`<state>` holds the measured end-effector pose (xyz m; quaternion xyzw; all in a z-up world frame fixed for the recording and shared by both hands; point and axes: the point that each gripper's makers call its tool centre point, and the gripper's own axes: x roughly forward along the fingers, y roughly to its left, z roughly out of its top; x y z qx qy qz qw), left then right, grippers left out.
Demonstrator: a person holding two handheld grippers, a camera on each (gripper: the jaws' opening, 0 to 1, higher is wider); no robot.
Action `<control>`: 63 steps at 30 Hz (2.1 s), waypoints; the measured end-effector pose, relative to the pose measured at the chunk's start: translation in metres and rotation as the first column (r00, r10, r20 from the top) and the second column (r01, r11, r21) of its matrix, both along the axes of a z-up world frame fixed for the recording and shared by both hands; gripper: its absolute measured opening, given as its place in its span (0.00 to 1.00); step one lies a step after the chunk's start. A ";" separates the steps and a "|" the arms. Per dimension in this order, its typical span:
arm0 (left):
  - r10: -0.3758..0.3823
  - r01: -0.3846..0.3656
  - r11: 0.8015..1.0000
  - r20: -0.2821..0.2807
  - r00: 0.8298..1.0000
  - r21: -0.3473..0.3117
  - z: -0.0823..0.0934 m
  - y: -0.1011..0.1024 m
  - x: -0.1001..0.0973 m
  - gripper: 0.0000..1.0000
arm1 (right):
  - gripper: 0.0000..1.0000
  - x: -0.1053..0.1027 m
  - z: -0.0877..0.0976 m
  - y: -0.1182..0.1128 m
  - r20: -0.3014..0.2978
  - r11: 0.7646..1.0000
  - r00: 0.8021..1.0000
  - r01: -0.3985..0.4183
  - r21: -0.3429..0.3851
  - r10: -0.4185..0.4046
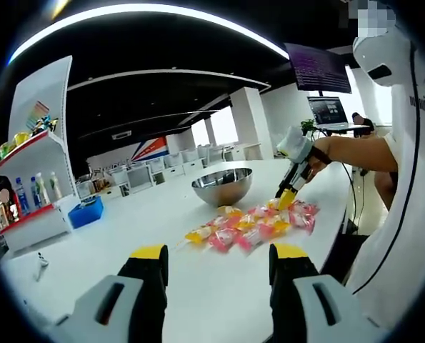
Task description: Pick up the marshmallows scattered on the table and place them into the bowl on the table
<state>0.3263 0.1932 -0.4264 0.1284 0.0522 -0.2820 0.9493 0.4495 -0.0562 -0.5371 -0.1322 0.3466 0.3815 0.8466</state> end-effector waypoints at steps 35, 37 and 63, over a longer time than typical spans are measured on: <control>-0.018 0.018 1.000 -0.003 1.000 0.011 0.001 -0.002 0.002 0.57 | 0.22 0.007 0.097 -0.014 0.216 0.982 0.973 0.034 0.188 -0.075; -0.018 0.018 1.000 -0.004 1.000 0.013 0.001 -0.003 0.002 0.57 | 0.22 0.010 0.108 -0.012 0.253 0.981 0.964 0.026 0.191 -0.075; -0.016 0.016 0.999 -0.008 1.000 0.030 0.003 -0.005 0.002 0.57 | 0.22 0.092 0.178 0.003 0.380 0.973 0.922 -0.021 0.229 -0.070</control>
